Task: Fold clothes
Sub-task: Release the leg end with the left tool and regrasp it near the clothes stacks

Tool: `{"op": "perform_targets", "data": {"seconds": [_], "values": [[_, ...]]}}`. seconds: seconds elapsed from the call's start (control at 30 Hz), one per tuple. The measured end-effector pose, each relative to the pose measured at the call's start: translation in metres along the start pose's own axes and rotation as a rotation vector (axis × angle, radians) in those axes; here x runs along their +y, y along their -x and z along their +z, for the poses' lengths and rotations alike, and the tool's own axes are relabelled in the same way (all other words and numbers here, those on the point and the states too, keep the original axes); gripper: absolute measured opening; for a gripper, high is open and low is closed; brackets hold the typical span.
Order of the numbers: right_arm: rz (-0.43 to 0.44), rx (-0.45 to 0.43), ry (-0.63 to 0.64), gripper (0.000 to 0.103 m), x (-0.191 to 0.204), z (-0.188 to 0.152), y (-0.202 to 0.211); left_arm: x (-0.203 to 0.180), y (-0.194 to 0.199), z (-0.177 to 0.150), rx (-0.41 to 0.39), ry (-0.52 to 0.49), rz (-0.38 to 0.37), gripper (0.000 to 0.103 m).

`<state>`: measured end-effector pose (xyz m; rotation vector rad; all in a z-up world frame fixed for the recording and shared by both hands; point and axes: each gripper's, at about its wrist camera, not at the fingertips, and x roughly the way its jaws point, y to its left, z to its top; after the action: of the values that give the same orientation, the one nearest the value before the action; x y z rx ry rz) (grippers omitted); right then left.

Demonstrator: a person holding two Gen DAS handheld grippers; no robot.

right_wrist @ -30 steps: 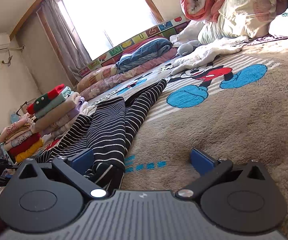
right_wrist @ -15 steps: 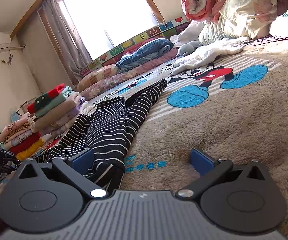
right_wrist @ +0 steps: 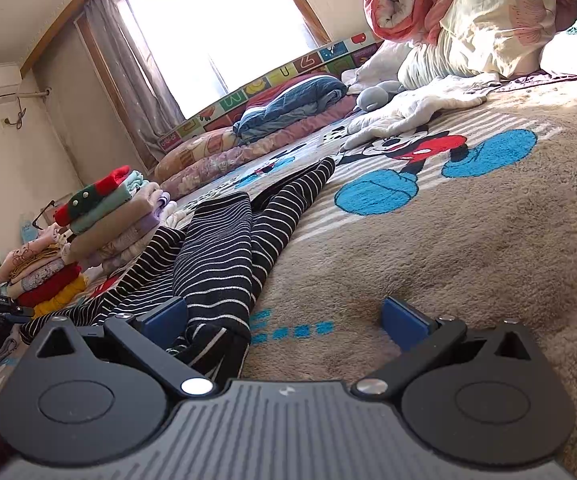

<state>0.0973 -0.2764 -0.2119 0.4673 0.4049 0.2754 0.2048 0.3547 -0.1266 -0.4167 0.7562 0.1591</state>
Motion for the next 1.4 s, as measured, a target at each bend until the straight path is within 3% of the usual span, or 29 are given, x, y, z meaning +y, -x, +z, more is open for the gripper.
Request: {"op": "perform_targets", "data": {"seconds": [0.13, 0.3, 0.4, 0.43, 0.5, 0.57, 0.63, 0.7, 0.73, 0.9, 1.0, 1.1, 1.27, 1.3, 1.37, 1.4], "values": [[0.000, 0.000, 0.000, 0.103, 0.000, 0.000, 0.000, 0.021, -0.008, 0.001, 0.048, 0.163, -0.057, 0.027], [0.000, 0.000, 0.001, 0.103, 0.000, 0.000, 0.000, 0.019, -0.034, 0.011, 0.117, 0.170, -0.120, 0.027], [-0.001, 0.000, 0.001, 0.103, 0.000, 0.000, 0.000, 0.002, -0.050, 0.017, 0.181, 0.081, -0.162, 0.026], [-0.001, 0.000, 0.001, 0.103, 0.000, 0.000, 0.000, -0.008, -0.052, 0.017, 0.195, 0.016, -0.164, 0.017], [0.000, 0.000, 0.001, 0.103, 0.000, 0.000, 0.000, -0.028, -0.056, 0.018, 0.217, -0.112, -0.167, 0.008], [0.000, 0.000, 0.001, 0.103, 0.000, 0.000, 0.000, -0.045, -0.048, 0.024, 0.147, -0.207, -0.179, 0.006], [0.002, -0.001, 0.001, 0.103, -0.001, 0.000, 0.000, -0.059, -0.031, 0.030, -0.018, -0.311, -0.201, 0.006], [0.003, -0.001, 0.002, 0.103, -0.001, 0.000, 0.000, -0.072, -0.024, 0.032, -0.148, -0.416, -0.164, 0.006], [0.004, 0.000, 0.002, 0.103, -0.001, 0.000, 0.000, -0.077, -0.025, 0.032, -0.174, -0.460, -0.140, 0.007], [0.005, -0.001, 0.003, 0.103, -0.001, 0.000, 0.000, -0.077, -0.043, 0.027, -0.196, -0.490, -0.065, 0.014], [0.007, -0.001, 0.003, 0.103, -0.001, 0.000, 0.000, -0.065, -0.044, 0.028, -0.220, -0.399, 0.001, 0.015], [0.009, -0.001, 0.003, 0.103, -0.001, 0.000, 0.000, -0.045, -0.031, 0.033, -0.234, -0.242, 0.031, 0.015], [0.007, 0.007, 0.004, 0.103, -0.001, 0.001, 0.000, -0.021, -0.018, 0.026, -0.112, -0.017, 0.026, 0.017], [0.005, 0.013, 0.006, 0.103, 0.000, 0.001, 0.000, -0.015, -0.017, 0.022, -0.085, 0.037, 0.013, 0.019], [-0.013, 0.039, 0.016, 0.103, 0.004, 0.005, 0.000, -0.007, -0.013, 0.008, -0.046, 0.133, -0.045, 0.037], [-0.024, 0.053, 0.022, 0.103, 0.007, 0.008, 0.000, -0.003, -0.012, 0.002, -0.028, 0.178, -0.073, 0.040]]}}
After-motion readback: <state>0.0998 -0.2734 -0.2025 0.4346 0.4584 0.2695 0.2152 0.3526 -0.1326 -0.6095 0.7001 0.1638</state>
